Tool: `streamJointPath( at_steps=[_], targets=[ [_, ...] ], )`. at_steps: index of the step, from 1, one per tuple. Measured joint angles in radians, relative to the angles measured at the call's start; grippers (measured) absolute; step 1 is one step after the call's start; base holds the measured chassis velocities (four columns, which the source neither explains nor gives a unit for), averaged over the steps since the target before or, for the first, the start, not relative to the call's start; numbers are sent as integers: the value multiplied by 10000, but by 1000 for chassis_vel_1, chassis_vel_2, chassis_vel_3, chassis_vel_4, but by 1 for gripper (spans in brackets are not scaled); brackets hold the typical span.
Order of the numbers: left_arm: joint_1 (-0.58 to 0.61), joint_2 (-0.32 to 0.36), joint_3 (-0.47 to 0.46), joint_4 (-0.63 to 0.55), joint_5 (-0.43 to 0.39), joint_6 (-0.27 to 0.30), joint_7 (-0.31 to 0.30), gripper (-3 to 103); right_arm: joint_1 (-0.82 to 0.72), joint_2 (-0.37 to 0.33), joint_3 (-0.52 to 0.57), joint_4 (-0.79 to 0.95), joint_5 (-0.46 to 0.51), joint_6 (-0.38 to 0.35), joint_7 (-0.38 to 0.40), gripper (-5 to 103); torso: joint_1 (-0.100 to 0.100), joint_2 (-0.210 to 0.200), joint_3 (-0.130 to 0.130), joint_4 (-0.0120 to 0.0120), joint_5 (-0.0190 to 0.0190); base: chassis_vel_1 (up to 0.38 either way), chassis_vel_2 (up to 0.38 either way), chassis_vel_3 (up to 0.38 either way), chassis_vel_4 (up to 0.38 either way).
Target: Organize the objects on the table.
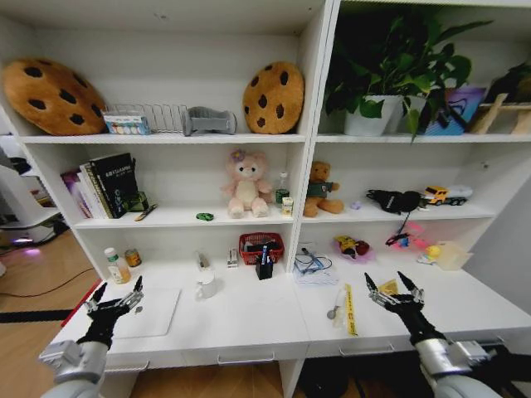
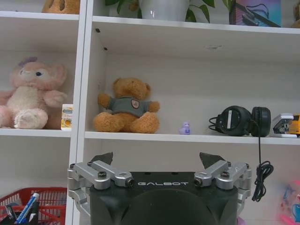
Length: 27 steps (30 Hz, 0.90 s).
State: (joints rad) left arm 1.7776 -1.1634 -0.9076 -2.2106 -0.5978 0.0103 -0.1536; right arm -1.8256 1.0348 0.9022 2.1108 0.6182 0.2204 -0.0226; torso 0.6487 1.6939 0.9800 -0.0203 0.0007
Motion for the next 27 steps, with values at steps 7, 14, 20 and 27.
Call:
streamJointPath(
  at_steps=[7, 14, 20, 27],
  targets=[
    [145, -30, -186, -36, -26, -82, 30, 100, -22, 27, -3, -11, -109, 47, -23, 100, 1, -1, 1, 1, 0, -184, -169, 181, 179],
    [382, -132, -376, -170, 58, -283, 113, 100, 2, 89, -51, -87, -247, 96, 32, 100, -1, 0, 0, -2, 7, -258, -249, 259, 245],
    [613, -255, -519, -386, 145, -443, 204, 100, 21, 105, -103, -198, -333, 284, 176, 100, 0, -1, 1, 0, 19, -260, -262, 271, 285],
    [716, -341, -507, -681, 207, -442, 205, 100, 34, 84, -108, -321, -387, 388, 221, 100, -1, -1, 1, -4, 7, -58, -103, 91, 46]
  ],
)
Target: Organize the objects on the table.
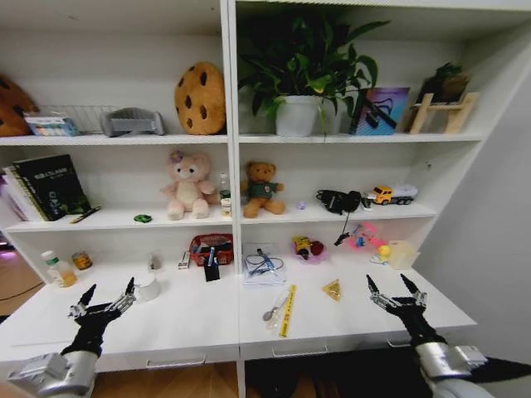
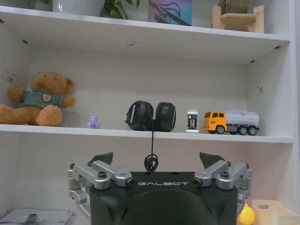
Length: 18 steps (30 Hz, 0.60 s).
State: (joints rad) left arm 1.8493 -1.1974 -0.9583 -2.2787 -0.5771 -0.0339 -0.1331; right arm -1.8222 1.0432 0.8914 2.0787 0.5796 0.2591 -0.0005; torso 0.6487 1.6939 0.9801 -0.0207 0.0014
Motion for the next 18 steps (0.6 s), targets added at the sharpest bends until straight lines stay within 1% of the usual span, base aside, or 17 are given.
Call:
streamJointPath(
  at_steps=[2, 3, 4, 5, 6, 7, 8, 9, 10, 11, 12, 14, 15, 17, 18],
  targets=[
    [43, -39, 30, -64, 67, 0, -3, 100, 44, -1, -19, -92, -60, -32, 67, 100, 2, -1, 1, 1, -17, 30, 44, -41, -38],
    [43, -39, 30, -64, 67, 0, -3, 100, 44, -1, -19, -92, -60, -32, 67, 100, 2, -1, 1, 1, -17, 19, 44, -89, -24],
    [60, -69, 84, -95, 129, -7, -4, 100, 151, -21, -78, -229, -70, -217, 227, 100, 0, 0, 0, 6, -2, 68, 98, -52, -76],
    [54, -75, 111, -94, 152, -8, -7, 100, 221, -46, -126, -288, -64, -363, 341, 100, 0, -1, 0, 6, -6, 40, 97, -52, -21],
    [54, -75, 111, -94, 152, -8, -7, 100, 221, -46, -126, -288, -64, -363, 341, 100, 0, -1, 0, 6, -6, 40, 97, -52, -21],
    [36, -75, 140, -94, 165, -8, -10, 100, 326, -100, -195, -348, -6, -544, 482, 100, 1, -1, 0, 7, -10, 0, 0, 0, 0],
    [-3, -75, 176, -94, 185, -8, -18, 100, 481, -204, -279, -396, 125, -879, 688, 100, 1, -1, 0, 4, -6, 0, 0, 0, 0],
    [-3, -75, 176, -94, 185, -8, -18, 100, 481, -204, -279, -396, 125, -879, 688, 100, 1, -1, 0, 4, -6, 0, 0, 0, 0],
    [-33, -73, 206, -79, 191, -8, -22, 100, 685, -327, -377, -435, 271, -1183, 862, 100, 0, 0, 0, 1, -3, 0, 0, 0, 0],
    [-33, -73, 206, -79, 191, -8, -22, 100, 685, -327, -377, -435, 271, -1183, 862, 100, 0, 0, 0, 1, -3, 0, 0, 0, 0],
    [-54, -70, 233, -54, 194, -8, -28, 100, 839, -420, -438, -438, 388, -1459, 990, 100, 1, -1, 0, 2, -4, 0, 0, 0, 0],
    [-94, -60, 323, -7, 238, -8, -34, 100, 1236, -656, -642, -397, 898, -2271, 1348, 100, 1, -1, 1, 2, -3, 0, 0, 0, 0],
    [-94, -60, 323, -7, 238, -8, -34, 100, 1236, -656, -642, -397, 898, -2271, 1348, 100, 1, -1, 1, 2, -3, 0, 0, 0, 0],
    [-97, -61, 351, -1, 243, -8, -35, 100, 1567, -825, -884, -434, 1311, -2907, 1602, 100, 1, -1, 1, 5, -6, 0, 0, 0, 0],
    [-97, -61, 351, -1, 243, -8, -35, 100, 1567, -825, -884, -434, 1311, -2907, 1602, 100, 1, -1, 1, 5, -6, 0, 0, 0, 0]
  ],
)
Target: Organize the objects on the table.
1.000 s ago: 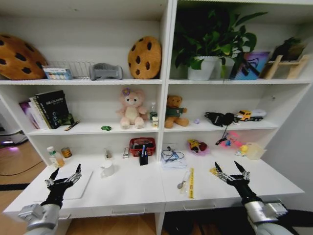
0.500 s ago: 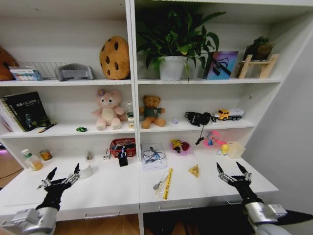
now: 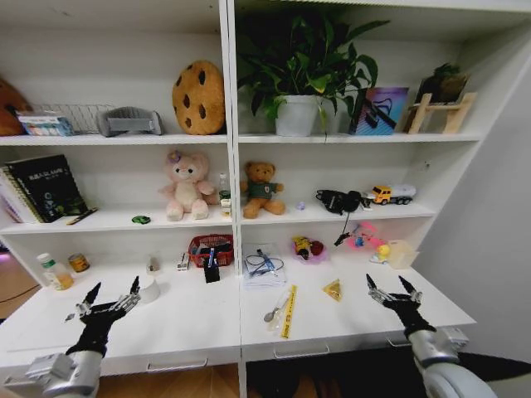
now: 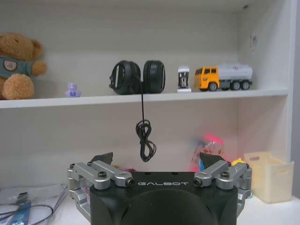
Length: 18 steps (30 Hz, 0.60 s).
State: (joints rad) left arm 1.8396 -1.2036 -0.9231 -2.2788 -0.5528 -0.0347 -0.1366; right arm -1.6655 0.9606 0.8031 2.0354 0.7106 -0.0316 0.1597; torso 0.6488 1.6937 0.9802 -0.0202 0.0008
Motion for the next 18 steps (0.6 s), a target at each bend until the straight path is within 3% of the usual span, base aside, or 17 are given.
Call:
streamJointPath(
  at_steps=[6, 18],
  targets=[
    [83, -38, -2, 69, 0, -28, 4, 100, 847, -238, -915, -874, 9, -801, 262, 100, 0, 0, 0, -2, 2, 0, 0, 0, 0],
    [35, -44, 212, -3, 197, 51, -96, 100, 2709, -341, -2466, -2914, -87, -1218, 356, 100, 0, 0, 0, -1, 0, 0, 0, 0, 0]
  ],
)
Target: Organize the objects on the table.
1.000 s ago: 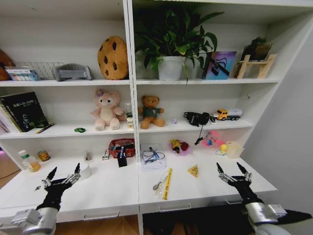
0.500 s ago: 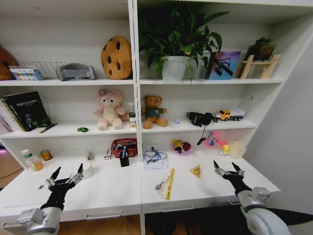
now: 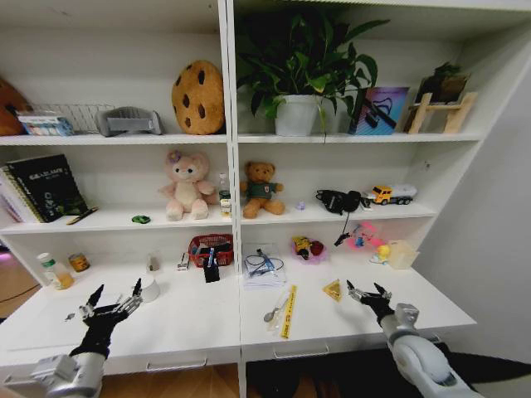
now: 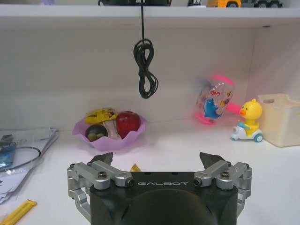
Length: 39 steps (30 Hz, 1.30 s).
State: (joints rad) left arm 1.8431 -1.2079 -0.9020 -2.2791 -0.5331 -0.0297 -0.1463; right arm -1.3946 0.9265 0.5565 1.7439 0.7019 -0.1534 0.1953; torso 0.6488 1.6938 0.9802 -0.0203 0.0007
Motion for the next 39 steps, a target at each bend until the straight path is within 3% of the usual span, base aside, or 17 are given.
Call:
streamJointPath(
  at_steps=[16, 29, 32, 33, 36, 38, 39],
  targets=[
    [86, -57, 1, -100, 179, 146, -150, 100, 2526, -46, -2099, -2446, -273, 261, -277, 100, 0, 0, -1, 1, 1, 0, 0, 0, 0],
    [-50, 2, 43, 1, 162, 216, -229, 100, 3301, 92, -2846, -3324, -475, 286, -302, 102, 0, -1, -1, -1, 1, 0, 0, 0, 0],
    [-94, -3, 75, 42, 169, 218, -240, 100, 3473, 139, -3000, -3498, -585, 297, -296, 88, 0, -1, -1, -1, 1, 0, 0, 0, 0],
    [-94, -3, 75, 42, 169, 218, -240, 100, 3473, 139, -3000, -3498, -585, 297, -296, 88, 0, -1, -1, -1, 1, 0, 0, 0, 0],
    [-143, 18, 65, 73, 154, 229, -263, 100, 3543, 172, -3066, -3505, -556, 245, -245, 71, 0, -1, 0, 0, 1, 0, 0, 0, 0],
    [-154, 34, 58, 82, 147, 229, -265, 100, 3544, 183, -3072, -3505, -544, 236, -237, 71, 0, -1, 0, -1, 1, 0, 0, 0, 0],
    [-168, 46, 51, 90, 134, 230, -270, 100, 3544, 199, -3073, -3513, -526, 219, -221, 66, 0, -1, 0, -1, 0, 0, 0, 0, 0]
  ],
)
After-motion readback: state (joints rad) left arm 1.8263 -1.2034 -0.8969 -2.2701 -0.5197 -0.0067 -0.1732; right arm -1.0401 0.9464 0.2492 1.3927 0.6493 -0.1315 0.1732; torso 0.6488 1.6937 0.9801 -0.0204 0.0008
